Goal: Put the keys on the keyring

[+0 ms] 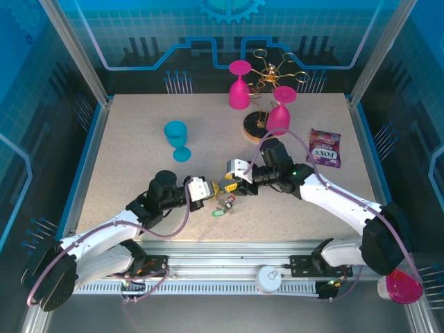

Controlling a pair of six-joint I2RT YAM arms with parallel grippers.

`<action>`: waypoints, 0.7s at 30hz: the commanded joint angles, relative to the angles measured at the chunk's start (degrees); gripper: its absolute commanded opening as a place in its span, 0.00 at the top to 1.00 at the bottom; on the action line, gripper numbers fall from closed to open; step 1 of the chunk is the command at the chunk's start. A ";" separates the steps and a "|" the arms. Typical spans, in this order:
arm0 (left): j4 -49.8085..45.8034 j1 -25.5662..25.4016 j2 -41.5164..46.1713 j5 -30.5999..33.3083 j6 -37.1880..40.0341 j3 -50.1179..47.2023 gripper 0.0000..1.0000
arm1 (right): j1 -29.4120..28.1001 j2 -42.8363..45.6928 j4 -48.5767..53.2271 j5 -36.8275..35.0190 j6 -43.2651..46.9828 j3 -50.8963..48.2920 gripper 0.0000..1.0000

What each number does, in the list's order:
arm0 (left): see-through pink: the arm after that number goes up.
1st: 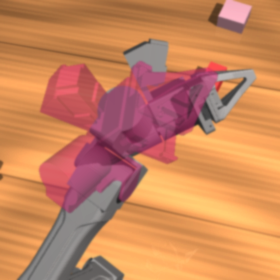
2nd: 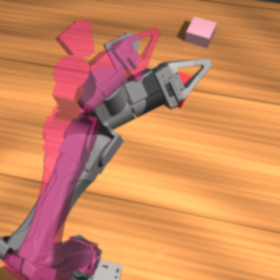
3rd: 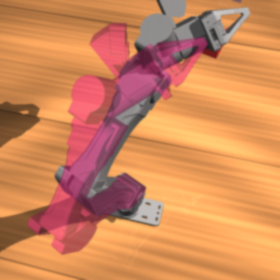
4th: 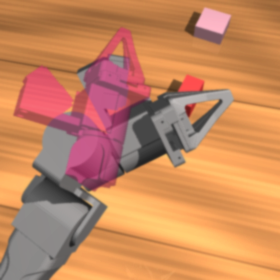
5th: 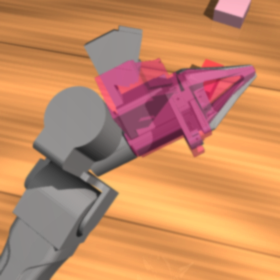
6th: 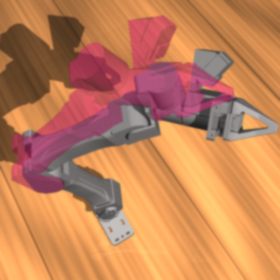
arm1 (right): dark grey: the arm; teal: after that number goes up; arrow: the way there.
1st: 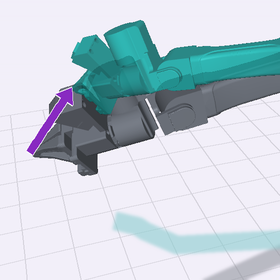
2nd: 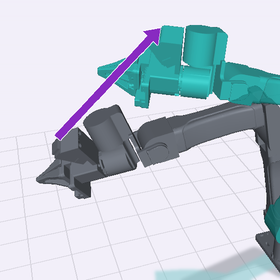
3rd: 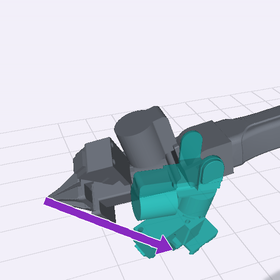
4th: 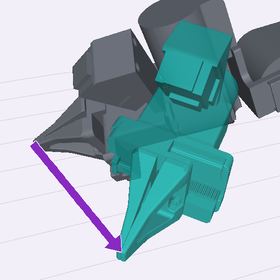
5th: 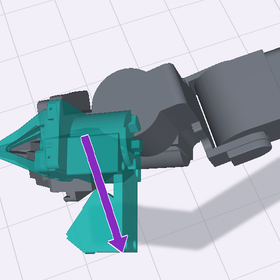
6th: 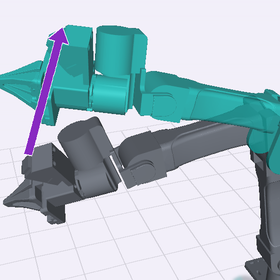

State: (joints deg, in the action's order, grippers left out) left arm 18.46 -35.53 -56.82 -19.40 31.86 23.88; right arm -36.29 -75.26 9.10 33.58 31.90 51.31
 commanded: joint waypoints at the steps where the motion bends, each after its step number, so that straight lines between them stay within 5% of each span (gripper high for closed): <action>1: 5.04 0.05 1.17 -3.04 -0.61 -0.44 1.00 | 0.26 -0.67 -2.60 2.97 -1.69 -0.59 0.65; 14: 5.62 -0.04 1.25 -3.63 -0.57 -0.84 1.00 | -0.22 -3.91 1.44 3.04 1.22 1.47 0.75; 21: 5.89 -0.01 1.43 -3.54 -0.48 -0.91 1.00 | -0.27 -3.80 1.66 3.75 1.34 1.78 0.98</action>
State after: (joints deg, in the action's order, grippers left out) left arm 20.08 -35.53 -56.80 -20.84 31.64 23.81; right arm -36.34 -79.02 10.04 35.24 32.60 51.37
